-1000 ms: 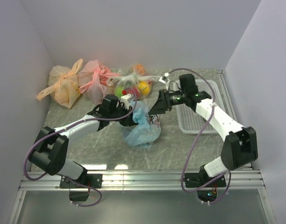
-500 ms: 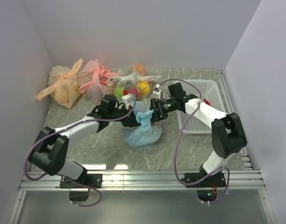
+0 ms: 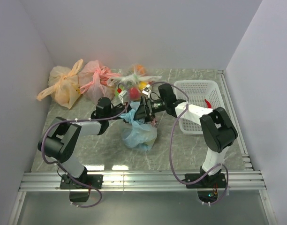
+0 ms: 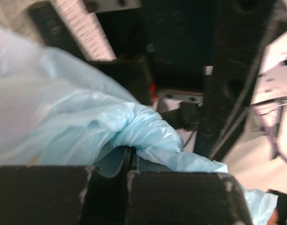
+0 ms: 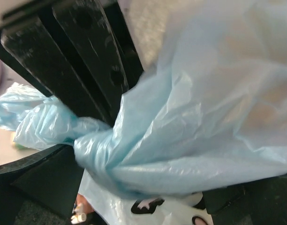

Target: Place the fake fruits into the plastic bag and tie a complex knot

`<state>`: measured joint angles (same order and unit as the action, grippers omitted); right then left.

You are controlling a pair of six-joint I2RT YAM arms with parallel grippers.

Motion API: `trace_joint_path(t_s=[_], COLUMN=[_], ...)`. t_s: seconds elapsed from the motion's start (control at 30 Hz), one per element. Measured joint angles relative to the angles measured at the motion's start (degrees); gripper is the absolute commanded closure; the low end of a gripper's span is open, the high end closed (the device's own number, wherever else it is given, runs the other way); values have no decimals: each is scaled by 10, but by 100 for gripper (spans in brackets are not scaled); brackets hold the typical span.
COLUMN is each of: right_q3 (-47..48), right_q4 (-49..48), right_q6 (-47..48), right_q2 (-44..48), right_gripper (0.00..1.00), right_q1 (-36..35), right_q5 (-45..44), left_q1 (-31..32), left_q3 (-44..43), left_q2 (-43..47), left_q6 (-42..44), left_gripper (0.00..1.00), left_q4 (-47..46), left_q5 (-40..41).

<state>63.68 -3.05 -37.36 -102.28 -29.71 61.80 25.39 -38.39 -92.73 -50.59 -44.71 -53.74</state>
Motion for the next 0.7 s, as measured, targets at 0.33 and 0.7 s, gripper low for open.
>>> trace_joint_path(t_s=[0.33,0.7], right_q3=[-42,91], right_q4=[-196,280], right_q6=[-135,296], right_q2=[-15,60], right_gripper=[4,2], right_q1=[-5,30], right_q5=[36,-28], left_q1=[-38,-48], left_q3=[31,32], left_q2=[-1,33], left_q6=[-103,-35], left_gripper=[100,100], left_q4=[-122,-61], left_q5=[-7,7])
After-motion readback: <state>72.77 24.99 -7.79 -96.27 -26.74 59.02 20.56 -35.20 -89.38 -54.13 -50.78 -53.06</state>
